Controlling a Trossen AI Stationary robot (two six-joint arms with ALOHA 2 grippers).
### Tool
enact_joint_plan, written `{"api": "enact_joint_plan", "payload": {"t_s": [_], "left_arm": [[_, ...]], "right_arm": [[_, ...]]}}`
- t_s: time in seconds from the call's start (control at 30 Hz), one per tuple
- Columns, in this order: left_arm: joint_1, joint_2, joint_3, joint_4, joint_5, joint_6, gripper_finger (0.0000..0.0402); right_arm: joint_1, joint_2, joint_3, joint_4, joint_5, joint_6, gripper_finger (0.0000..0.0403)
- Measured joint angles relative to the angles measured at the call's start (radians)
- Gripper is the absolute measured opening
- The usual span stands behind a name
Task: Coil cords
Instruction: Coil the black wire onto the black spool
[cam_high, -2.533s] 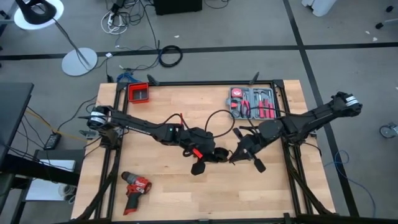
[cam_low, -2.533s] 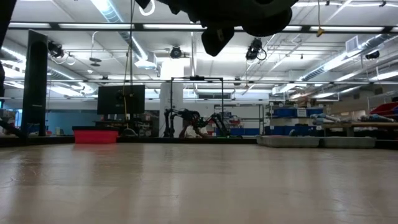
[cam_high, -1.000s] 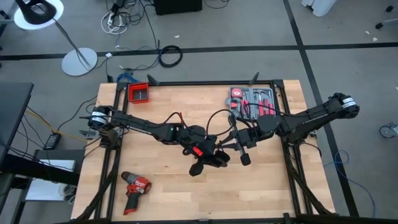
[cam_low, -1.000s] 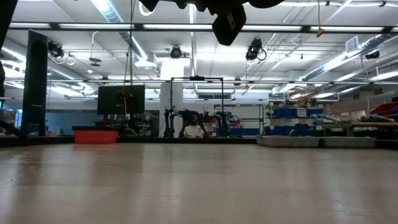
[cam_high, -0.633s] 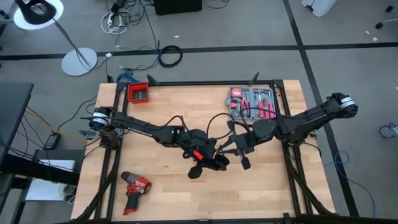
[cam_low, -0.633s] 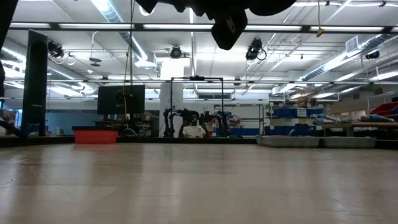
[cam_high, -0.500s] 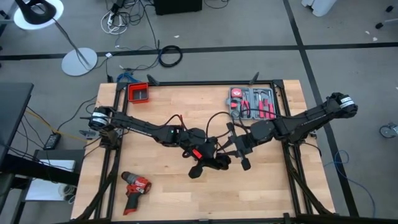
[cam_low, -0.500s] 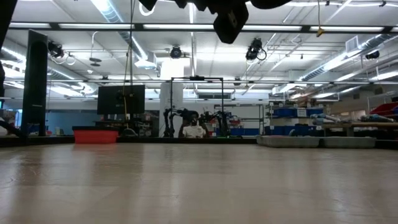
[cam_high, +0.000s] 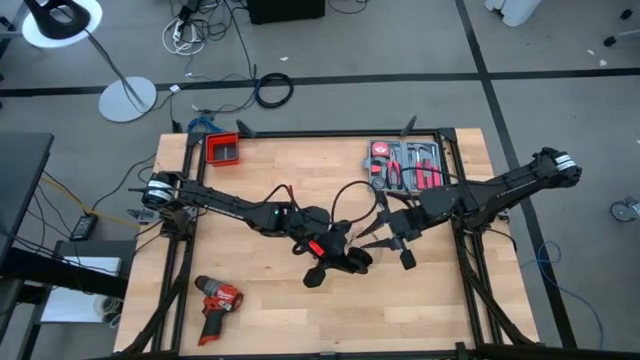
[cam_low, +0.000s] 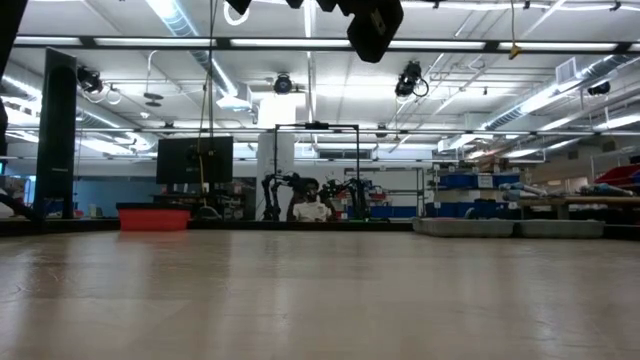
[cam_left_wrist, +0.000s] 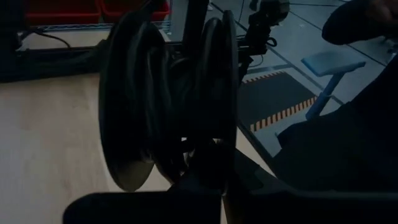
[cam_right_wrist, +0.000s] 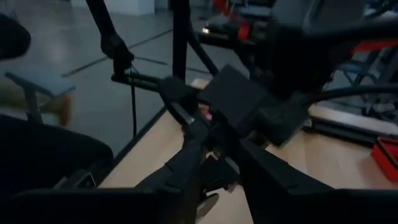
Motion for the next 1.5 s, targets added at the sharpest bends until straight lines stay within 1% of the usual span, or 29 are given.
{"api": "enact_joint_plan", "payload": {"t_s": [0.2, 0.27, 0.3, 0.37, 0.43, 0.53, 0.57, 0.63, 0.77, 0.87, 0.97, 1.03, 1.1, 1.17, 1.37, 1.5], "left_arm": [[0.001, 0.0, 0.0, 0.0, 0.0, 0.02, 0.0], [0.001, 0.0, 0.0, 0.006, 0.0, 0.02, 0.0], [0.001, 0.0, 0.0, 0.007, 0.0, 0.02, 0.0], [0.001, 0.0, 0.0, 0.008, 0.001, 0.019, 0.0], [-0.001, 0.0, 0.0, 0.006, 0.001, 0.018, 0.0], [-0.006, 0.0, 0.0, 0.019, 0.001, 0.019, 0.0], [-0.008, 0.0, 0.0, 0.028, 0.001, 0.019, 0.0], [-0.008, -0.001, 0.0, 0.035, 0.001, 0.023, 0.0], [-0.008, -0.005, 0.0, 0.032, 0.001, 0.039, 0.0], [-0.008, -0.021, 0.0, 0.034, -0.015, 0.046, 0.0], [-0.008, -0.035, 0.0, 0.039, -0.042, 0.067, 0.0], [-0.008, -0.041, 0.0, 0.05, -0.066, 0.08, 0.0], [-0.008, -0.046, 0.0, 0.054, -0.09, 0.1, 0.0], [-0.008, -0.047, 0.002, 0.06, -0.132, 0.128, 0.0], [-0.008, -0.047, 0.002, 0.112, -0.241, 0.229, 0.0], [-0.008, -0.046, 0.002, 0.124, -0.272, 0.299, 0.0]], "right_arm": [[0.022, -0.057, 0.0, 0.008, 0.001, 0.011, 0.0105], [0.028, -0.068, 0.0, -0.009, 0.028, 0.019, 0.0105], [0.033, -0.078, 0.0, -0.03, 0.066, 0.022, 0.0105], [0.039, -0.102, 0.0, -0.083, 0.148, 0.035, 0.0105], [0.042, -0.121, 0.0, -0.163, 0.198, 0.067, 0.0105], [0.037, -0.133, -0.002, -0.362, 0.205, 0.111, 0.0105], [0.033, -0.132, -0.013, -0.399, 0.205, 0.133, 0.0105], [0.031, -0.132, -0.06, -0.411, 0.182, 0.184, 0.0105], [0.033, -0.131, -0.176, -0.32, 0.066, 0.283, 0.0105], [0.033, -0.131, -0.282, -0.208, 0.011, 0.372, 0.0102], [0.046, -0.129, -0.41, 0.066, -0.037, 0.459, 0.0103], [0.055, -0.113, -0.496, 0.267, -0.042, 0.506, 0.0104], [0.066, -0.089, -0.563, 0.418, -0.036, 0.541, 0.0106], [0.084, -0.061, -0.599, 0.525, -0.025, 0.565, 0.0107], [0.116, 0.03, -0.61, 0.547, 0.08, 0.569, 0.0108], [0.117, 0.051, -0.61, 0.548, 0.13, 0.534, 0.0108]]}}
